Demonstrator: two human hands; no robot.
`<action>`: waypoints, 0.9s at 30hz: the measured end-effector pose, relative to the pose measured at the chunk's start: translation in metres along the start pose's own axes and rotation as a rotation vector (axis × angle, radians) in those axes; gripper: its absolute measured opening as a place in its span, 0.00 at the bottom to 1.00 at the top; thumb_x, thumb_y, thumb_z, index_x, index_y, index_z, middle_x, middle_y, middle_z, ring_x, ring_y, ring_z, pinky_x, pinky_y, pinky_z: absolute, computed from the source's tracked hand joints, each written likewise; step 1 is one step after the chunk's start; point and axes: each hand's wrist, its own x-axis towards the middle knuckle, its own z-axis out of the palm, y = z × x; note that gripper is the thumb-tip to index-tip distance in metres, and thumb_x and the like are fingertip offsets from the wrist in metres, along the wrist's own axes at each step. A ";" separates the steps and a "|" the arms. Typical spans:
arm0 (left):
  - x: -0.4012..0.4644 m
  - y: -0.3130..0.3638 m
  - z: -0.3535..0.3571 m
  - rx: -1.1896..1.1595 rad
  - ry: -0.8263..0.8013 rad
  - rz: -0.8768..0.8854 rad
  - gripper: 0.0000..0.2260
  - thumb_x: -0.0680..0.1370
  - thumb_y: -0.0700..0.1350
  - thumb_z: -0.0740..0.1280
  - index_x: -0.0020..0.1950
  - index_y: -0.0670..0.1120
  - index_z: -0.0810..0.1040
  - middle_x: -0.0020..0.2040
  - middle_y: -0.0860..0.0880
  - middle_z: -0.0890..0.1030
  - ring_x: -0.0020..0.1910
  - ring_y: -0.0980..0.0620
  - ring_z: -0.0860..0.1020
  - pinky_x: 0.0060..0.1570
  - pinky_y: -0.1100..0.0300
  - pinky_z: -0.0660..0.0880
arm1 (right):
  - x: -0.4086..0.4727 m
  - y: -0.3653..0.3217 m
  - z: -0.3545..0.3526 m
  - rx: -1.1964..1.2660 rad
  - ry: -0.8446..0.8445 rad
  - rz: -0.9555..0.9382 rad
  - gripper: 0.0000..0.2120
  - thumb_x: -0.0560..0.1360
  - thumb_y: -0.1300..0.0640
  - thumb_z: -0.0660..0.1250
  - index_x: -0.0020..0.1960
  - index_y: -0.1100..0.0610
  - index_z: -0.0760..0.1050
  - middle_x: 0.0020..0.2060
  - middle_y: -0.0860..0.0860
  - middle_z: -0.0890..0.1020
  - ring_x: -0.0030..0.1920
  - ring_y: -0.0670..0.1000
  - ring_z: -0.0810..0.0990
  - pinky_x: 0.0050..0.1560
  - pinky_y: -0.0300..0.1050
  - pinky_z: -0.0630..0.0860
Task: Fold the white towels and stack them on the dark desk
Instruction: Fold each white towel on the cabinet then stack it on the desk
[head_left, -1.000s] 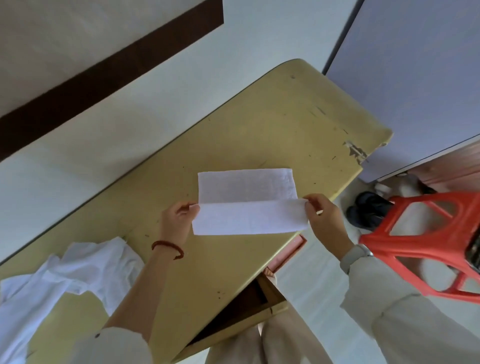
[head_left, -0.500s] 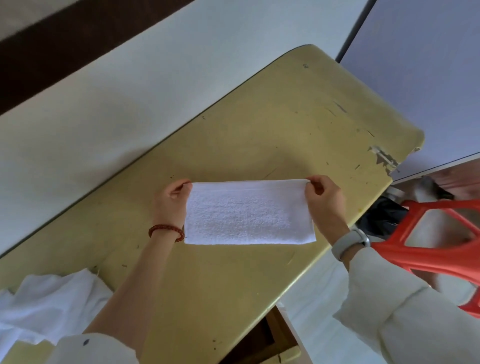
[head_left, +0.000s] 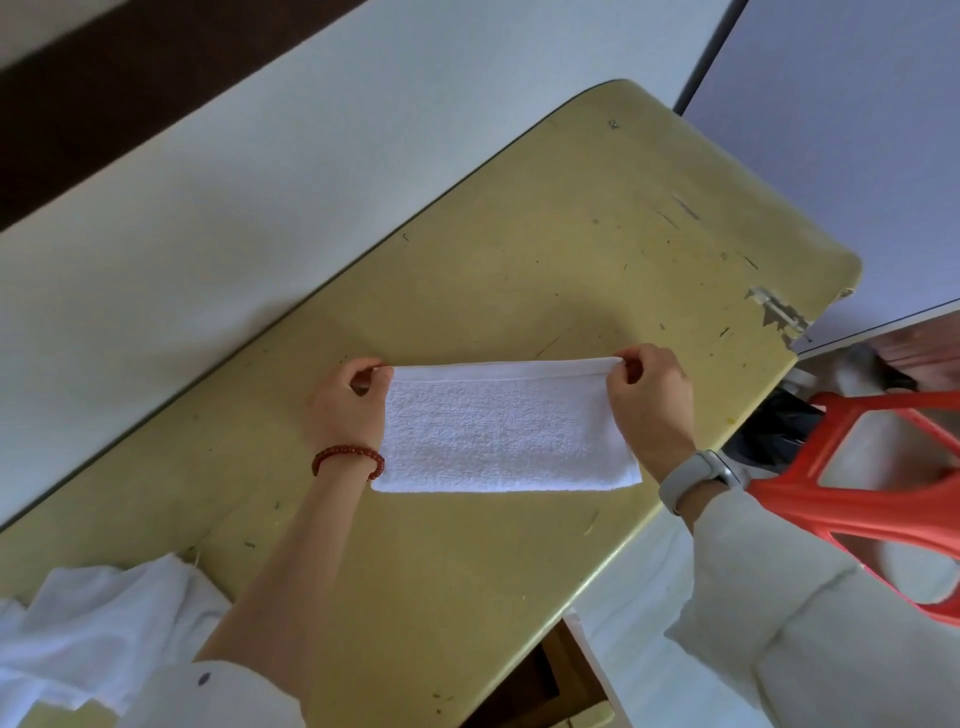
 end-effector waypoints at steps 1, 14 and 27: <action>0.000 0.001 0.001 0.036 0.015 0.013 0.08 0.75 0.47 0.65 0.51 0.47 0.79 0.47 0.49 0.79 0.46 0.50 0.76 0.43 0.59 0.71 | 0.000 -0.001 -0.001 -0.001 -0.005 0.004 0.12 0.76 0.63 0.58 0.57 0.62 0.74 0.54 0.58 0.75 0.47 0.53 0.74 0.45 0.43 0.69; -0.067 -0.013 0.044 0.660 -0.187 0.695 0.20 0.80 0.52 0.46 0.70 0.50 0.61 0.71 0.43 0.66 0.71 0.43 0.60 0.69 0.39 0.52 | -0.065 0.009 0.052 -0.586 -0.043 -0.565 0.22 0.75 0.56 0.51 0.67 0.58 0.68 0.67 0.61 0.69 0.69 0.61 0.63 0.66 0.63 0.63; -0.059 -0.013 0.028 0.622 -0.176 0.585 0.20 0.77 0.50 0.52 0.66 0.47 0.70 0.70 0.42 0.68 0.69 0.40 0.66 0.62 0.32 0.58 | -0.053 0.031 0.032 -0.543 -0.057 -0.454 0.23 0.78 0.51 0.48 0.71 0.56 0.62 0.71 0.62 0.63 0.72 0.61 0.60 0.72 0.56 0.50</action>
